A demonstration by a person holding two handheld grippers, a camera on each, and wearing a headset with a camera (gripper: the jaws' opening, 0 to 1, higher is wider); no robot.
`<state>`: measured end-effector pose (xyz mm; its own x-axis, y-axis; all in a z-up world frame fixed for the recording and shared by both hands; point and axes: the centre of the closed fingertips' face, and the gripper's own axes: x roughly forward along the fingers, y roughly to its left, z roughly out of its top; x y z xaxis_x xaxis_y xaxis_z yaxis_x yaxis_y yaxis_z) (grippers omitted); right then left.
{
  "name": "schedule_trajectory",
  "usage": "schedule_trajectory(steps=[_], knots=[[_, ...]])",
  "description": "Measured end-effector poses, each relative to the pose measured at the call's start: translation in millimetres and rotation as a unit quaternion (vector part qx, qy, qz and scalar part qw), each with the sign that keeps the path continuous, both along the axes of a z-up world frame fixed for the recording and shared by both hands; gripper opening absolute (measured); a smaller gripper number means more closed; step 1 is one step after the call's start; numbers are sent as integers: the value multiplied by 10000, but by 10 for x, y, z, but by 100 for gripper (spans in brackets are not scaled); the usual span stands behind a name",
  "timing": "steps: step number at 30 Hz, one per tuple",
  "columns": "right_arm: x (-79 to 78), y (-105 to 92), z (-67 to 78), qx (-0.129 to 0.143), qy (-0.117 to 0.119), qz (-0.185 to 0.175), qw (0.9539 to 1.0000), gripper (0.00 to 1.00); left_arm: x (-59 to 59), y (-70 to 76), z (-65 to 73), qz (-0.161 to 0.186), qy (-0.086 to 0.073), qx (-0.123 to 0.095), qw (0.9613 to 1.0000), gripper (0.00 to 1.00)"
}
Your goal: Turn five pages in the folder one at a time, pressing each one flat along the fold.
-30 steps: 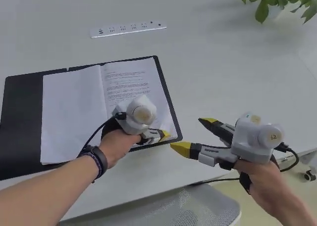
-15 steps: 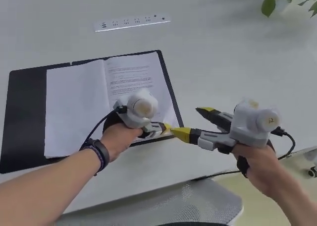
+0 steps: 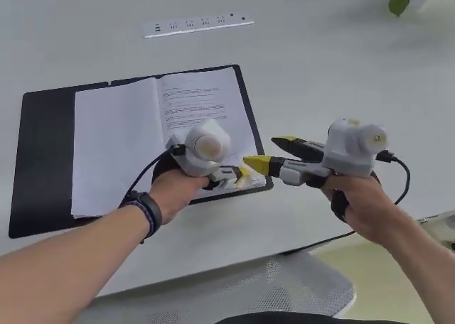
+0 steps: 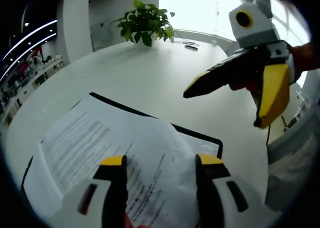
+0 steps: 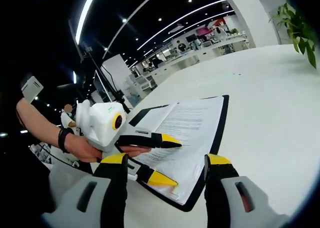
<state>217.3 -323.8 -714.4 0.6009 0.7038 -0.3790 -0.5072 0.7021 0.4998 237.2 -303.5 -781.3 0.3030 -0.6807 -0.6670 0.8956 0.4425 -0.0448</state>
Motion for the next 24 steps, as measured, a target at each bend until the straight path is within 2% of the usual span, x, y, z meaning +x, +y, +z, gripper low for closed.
schedule_trajectory(steps=[5, 9, 14, 24], knots=[[100, 59, -96, 170, 157, 46, 9997, 59, 6, -10, 2, 37, 20, -39, 10000, 55], [148, 96, -153, 184, 243, 113, 9995, 58, 5, -14, 4, 27, 30, -43, 10000, 55], [153, 148, -115, 255, 301, 120, 9991, 57, 6, -15, 4, 16, 33, -36, 10000, 55], [96, 223, -144, 378, 455, 203, 9980, 54, 9, -15, 0, 9, 44, -39, 10000, 55]])
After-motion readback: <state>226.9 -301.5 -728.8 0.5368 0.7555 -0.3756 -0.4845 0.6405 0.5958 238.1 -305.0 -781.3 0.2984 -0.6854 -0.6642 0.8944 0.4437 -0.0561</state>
